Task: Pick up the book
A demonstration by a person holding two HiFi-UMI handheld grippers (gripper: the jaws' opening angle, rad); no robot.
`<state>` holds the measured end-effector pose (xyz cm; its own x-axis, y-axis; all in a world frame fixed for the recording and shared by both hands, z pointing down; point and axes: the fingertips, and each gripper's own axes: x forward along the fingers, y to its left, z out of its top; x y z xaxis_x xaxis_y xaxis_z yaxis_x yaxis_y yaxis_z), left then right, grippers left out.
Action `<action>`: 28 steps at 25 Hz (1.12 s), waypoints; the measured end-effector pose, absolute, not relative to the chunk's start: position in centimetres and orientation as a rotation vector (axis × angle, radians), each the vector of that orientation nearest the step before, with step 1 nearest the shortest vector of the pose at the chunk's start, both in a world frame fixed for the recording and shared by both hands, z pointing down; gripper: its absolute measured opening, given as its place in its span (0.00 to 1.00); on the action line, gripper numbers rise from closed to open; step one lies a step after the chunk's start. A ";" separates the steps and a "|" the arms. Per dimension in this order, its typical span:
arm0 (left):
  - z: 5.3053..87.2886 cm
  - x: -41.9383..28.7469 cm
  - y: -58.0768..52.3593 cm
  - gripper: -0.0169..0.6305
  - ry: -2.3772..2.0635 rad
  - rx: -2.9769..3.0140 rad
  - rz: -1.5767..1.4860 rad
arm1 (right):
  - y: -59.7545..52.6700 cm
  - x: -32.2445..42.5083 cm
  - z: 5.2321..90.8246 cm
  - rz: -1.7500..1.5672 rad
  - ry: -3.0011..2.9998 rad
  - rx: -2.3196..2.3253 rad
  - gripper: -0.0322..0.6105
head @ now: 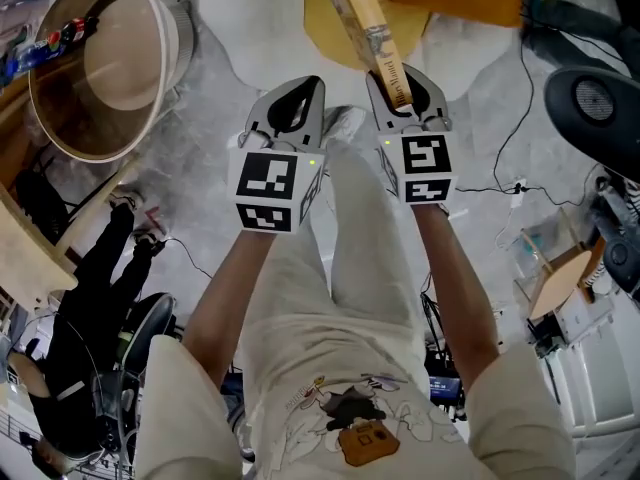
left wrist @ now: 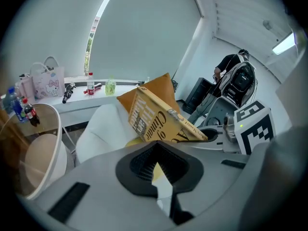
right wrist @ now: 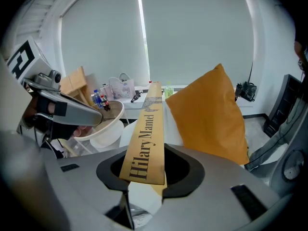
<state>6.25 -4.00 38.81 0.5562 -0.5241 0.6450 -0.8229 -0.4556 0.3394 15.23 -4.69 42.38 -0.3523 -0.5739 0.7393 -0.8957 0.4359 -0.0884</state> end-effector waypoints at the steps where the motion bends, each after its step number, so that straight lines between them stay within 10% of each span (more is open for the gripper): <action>1: 38.2 6.2 -3.9 0.03 -1.080 2.160 0.607 | -4.4 15.2 41.8 0.655 -2.061 1.227 0.29; 28: 18.5 8.8 2.0 0.03 -1.199 2.263 0.539 | 1.8 18.0 21.6 0.552 -2.236 1.209 0.29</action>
